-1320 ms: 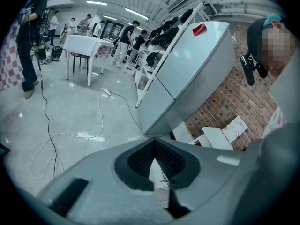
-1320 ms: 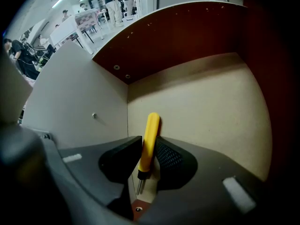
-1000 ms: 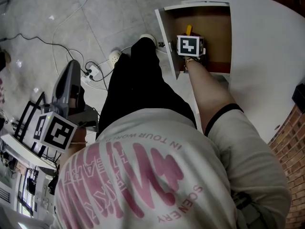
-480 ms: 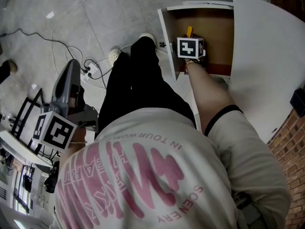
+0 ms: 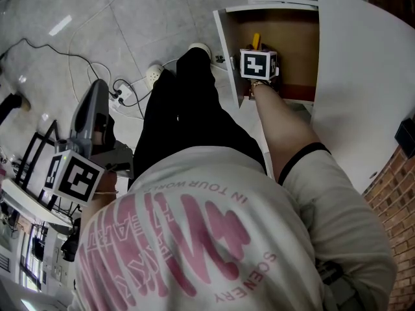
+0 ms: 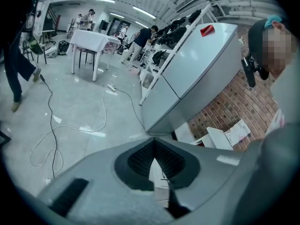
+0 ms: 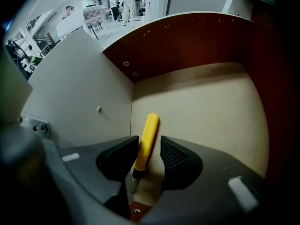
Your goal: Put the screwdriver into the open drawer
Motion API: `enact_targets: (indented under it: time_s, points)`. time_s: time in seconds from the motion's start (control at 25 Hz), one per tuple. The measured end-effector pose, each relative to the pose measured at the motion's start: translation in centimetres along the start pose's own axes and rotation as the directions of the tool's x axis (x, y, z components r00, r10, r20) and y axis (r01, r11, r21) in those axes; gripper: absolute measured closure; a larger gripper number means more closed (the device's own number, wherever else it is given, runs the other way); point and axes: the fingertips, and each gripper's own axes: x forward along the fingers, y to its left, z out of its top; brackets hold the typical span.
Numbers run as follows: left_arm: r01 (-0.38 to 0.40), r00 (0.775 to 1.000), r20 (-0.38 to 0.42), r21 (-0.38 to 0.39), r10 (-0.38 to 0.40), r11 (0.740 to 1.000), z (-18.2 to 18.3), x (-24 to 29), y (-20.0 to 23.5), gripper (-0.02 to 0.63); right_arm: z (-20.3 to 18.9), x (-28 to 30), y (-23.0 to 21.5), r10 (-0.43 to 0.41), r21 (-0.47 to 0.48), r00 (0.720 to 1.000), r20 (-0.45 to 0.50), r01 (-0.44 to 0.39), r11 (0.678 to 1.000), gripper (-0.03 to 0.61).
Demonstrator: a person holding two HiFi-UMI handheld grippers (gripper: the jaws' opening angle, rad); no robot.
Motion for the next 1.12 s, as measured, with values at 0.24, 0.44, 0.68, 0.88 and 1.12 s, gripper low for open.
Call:
enact_targets:
  time_s: [0.24,0.44,0.68,0.88,1.12]
  points:
    - [0.002,1.000,0.002,-0.004,-0.002,1.000,-0.5,0.1,0.6,0.609,-0.2,0.5,0.2,-0.004,-0.002,1.000,0.009,0.004,1.000,0.416]
    - [0.002,1.000,0.000,-0.012,-0.002,1.000,-0.6,-0.2,1.8,0.609,-0.2,1.1,0.5,0.012,0.035,0.999,0.039,-0.013,0.999,0.414]
    - [0.021,1.000,0.001,-0.031,-0.021,0.999,0.3,-0.8,3.6,0.609,0.5,0.0,1.3,0.013,0.053,0.999,0.035,-0.015,0.998,0.408]
    - [0.066,0.998,0.017,-0.020,-0.066,0.998,0.6,-2.3,5.0,0.609,1.9,-1.8,1.1,-0.020,0.042,0.996,0.090,0.017,0.999,0.413]
    - [0.138,0.988,0.061,0.020,-0.139,0.990,2.9,-4.6,7.3,0.609,4.4,-7.3,0.6,-0.105,0.173,0.973,0.205,0.070,0.982,0.449]
